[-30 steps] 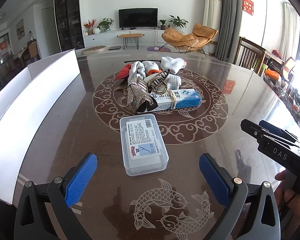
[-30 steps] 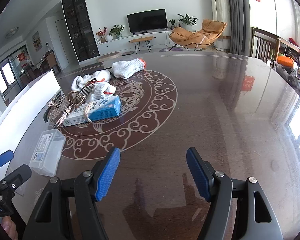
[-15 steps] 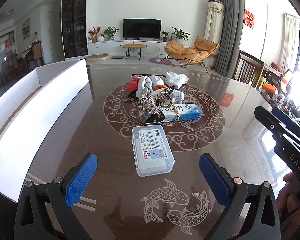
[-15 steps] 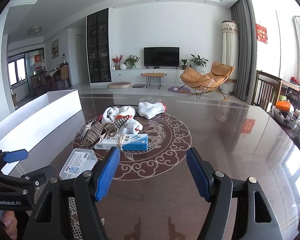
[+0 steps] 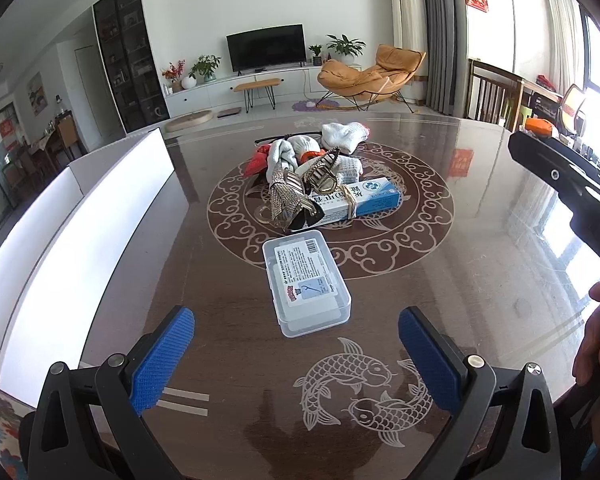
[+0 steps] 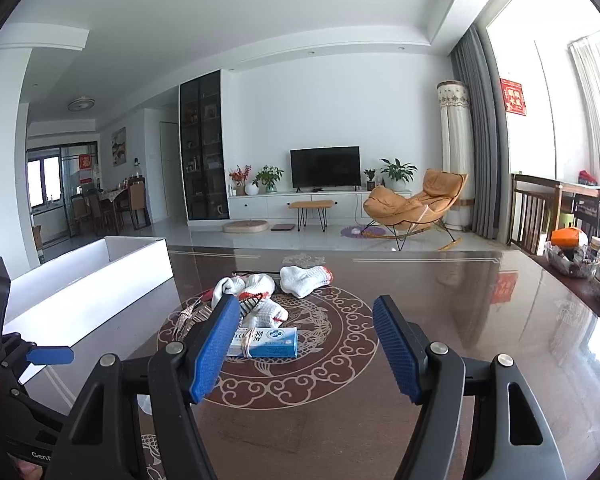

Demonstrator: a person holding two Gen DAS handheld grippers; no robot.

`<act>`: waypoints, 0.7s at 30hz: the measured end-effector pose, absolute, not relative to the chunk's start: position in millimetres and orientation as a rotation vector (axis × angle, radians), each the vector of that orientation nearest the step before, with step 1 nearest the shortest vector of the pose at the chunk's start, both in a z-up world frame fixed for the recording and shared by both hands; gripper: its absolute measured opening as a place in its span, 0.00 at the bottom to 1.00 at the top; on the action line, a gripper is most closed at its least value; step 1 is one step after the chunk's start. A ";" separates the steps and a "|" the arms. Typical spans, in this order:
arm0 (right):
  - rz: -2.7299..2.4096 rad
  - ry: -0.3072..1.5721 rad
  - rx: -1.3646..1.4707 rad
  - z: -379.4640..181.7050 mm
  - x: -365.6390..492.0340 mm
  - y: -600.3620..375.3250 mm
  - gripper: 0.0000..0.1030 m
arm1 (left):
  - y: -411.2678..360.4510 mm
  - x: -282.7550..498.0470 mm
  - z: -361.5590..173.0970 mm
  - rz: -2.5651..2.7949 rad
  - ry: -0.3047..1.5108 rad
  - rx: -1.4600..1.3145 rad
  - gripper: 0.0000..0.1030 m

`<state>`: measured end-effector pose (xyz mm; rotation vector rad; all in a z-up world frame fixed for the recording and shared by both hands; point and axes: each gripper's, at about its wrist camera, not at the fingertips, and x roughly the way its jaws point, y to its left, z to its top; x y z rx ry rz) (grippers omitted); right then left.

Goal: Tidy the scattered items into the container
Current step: 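Move the left tool toward the clear plastic lidded box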

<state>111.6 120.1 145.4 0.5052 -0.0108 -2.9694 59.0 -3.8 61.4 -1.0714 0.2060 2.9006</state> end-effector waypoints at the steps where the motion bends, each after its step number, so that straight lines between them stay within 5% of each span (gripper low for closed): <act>1: -2.941 -0.011 0.552 143.4 106.5 118.6 0.68 | -3.4 58.4 61.2 2.905 0.224 -1.080 1.00; 21: -2.913 0.007 0.625 128.9 116.4 105.7 0.68 | -2.8 67.2 63.9 2.854 0.247 -1.032 1.00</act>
